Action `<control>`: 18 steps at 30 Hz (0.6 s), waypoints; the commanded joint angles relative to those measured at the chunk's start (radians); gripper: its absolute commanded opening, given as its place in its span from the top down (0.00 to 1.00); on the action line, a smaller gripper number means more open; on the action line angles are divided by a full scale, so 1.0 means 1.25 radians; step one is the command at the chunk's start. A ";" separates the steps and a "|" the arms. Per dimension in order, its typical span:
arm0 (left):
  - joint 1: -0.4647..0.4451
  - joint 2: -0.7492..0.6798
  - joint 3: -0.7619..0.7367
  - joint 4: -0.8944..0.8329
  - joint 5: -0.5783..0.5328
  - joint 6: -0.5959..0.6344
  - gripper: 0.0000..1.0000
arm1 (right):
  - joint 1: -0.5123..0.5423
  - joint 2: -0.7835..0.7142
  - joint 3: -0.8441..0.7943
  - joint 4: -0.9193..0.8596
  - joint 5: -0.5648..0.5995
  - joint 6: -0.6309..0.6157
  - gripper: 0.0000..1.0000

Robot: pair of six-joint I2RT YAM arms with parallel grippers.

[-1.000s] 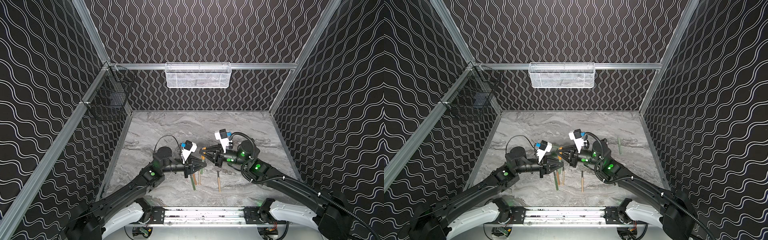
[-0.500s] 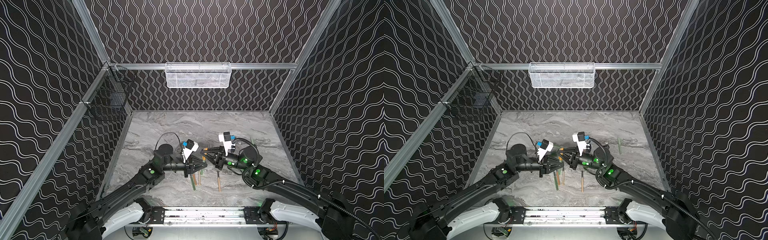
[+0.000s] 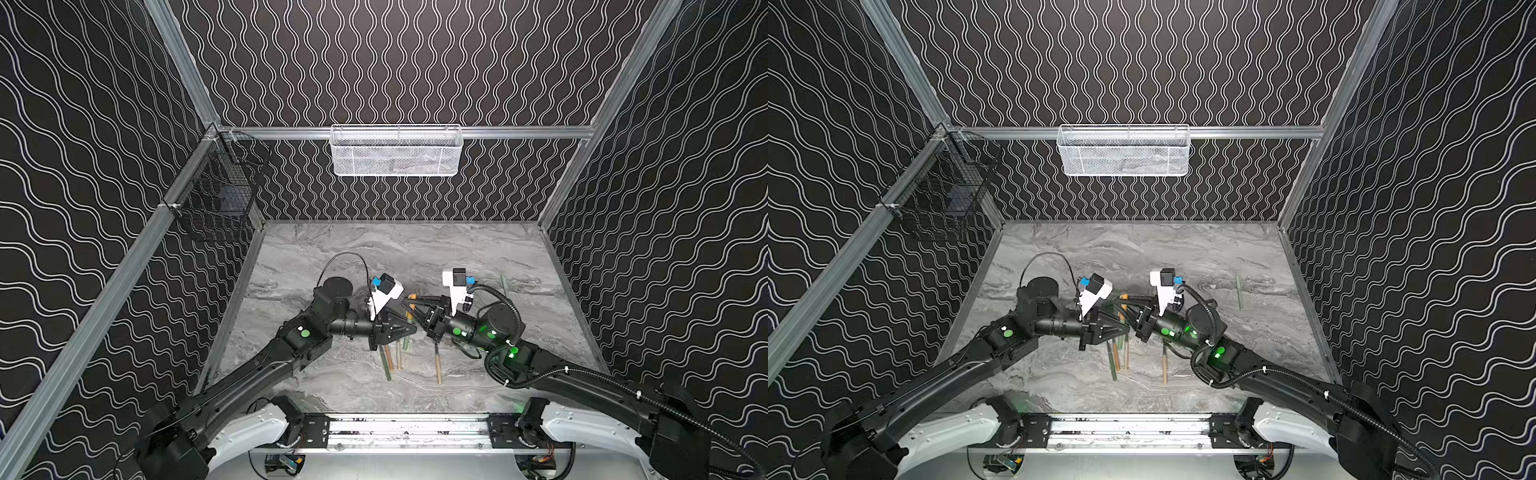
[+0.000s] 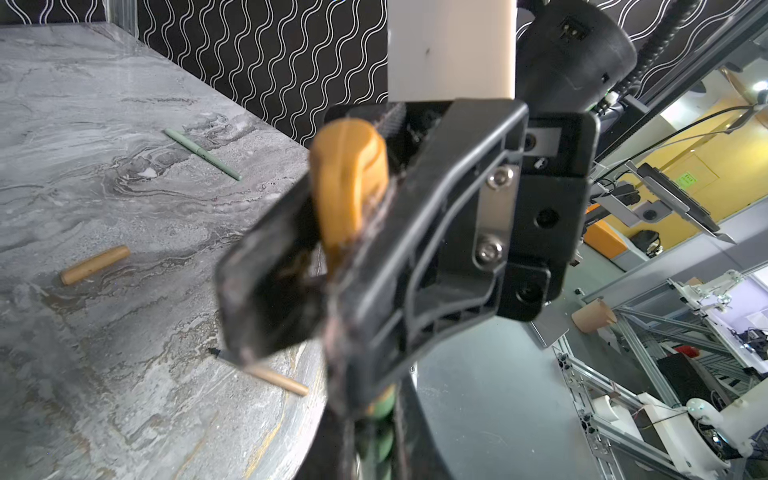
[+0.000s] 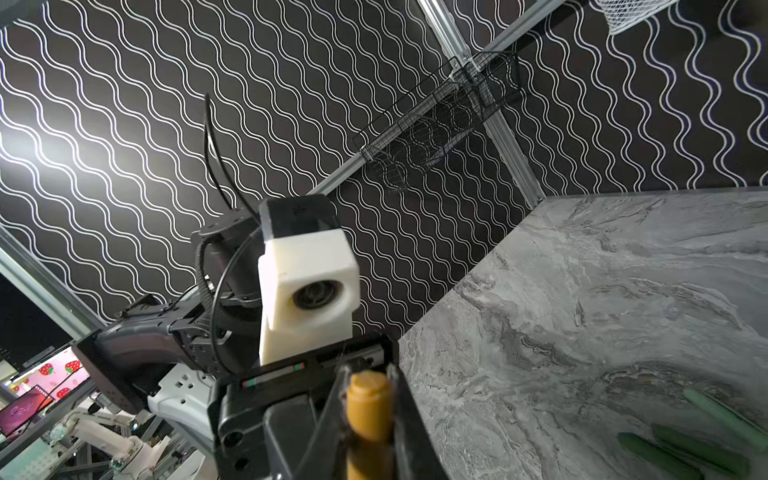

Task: Insert the pens into the pen caps

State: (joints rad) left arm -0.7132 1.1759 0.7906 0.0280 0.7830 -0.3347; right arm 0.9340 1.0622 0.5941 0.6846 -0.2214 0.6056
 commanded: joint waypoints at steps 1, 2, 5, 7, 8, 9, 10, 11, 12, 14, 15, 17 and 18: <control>0.005 -0.014 0.029 0.326 -0.061 0.074 1.00 | 0.011 0.011 0.005 -0.306 -0.047 0.060 1.00; 0.005 -0.018 0.026 0.330 -0.069 0.076 1.00 | 0.011 0.013 0.011 -0.327 -0.028 0.076 1.00; 0.005 -0.027 0.014 0.365 -0.079 0.073 1.00 | 0.017 0.017 0.028 -0.367 0.003 0.117 1.00; 0.006 -0.025 0.014 0.375 -0.082 0.073 1.00 | 0.033 0.015 0.047 -0.398 0.033 0.127 1.00; 0.006 -0.024 0.014 0.377 -0.087 0.074 1.00 | 0.040 0.016 0.059 -0.423 0.054 0.133 1.00; 0.006 -0.025 0.012 0.385 -0.092 0.073 1.00 | 0.049 0.015 0.070 -0.444 0.074 0.138 1.00; 0.006 -0.027 0.008 0.394 -0.098 0.073 1.00 | 0.057 0.013 0.080 -0.469 0.099 0.146 1.00; 0.006 -0.029 0.005 0.402 -0.103 0.073 1.00 | 0.063 0.011 0.085 -0.486 0.120 0.154 1.00; 0.005 -0.031 0.003 0.409 -0.108 0.071 1.00 | 0.069 0.008 0.089 -0.498 0.137 0.162 1.00; 0.006 -0.030 0.005 0.408 -0.109 0.071 1.00 | 0.076 0.001 0.092 -0.515 0.167 0.176 1.00; 0.006 -0.029 0.008 0.407 -0.106 0.073 1.00 | 0.079 -0.003 0.091 -0.513 0.172 0.176 1.00; 0.006 -0.028 0.011 0.408 -0.095 0.069 1.00 | 0.082 -0.007 0.086 -0.495 0.168 0.168 1.00; 0.006 -0.029 0.009 0.414 -0.089 0.065 1.00 | 0.082 -0.009 0.081 -0.476 0.160 0.151 1.00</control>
State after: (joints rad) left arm -0.7071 1.1458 0.7811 -0.0479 0.6918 -0.3344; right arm 1.0252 1.0466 0.7151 0.3408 0.0513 0.7258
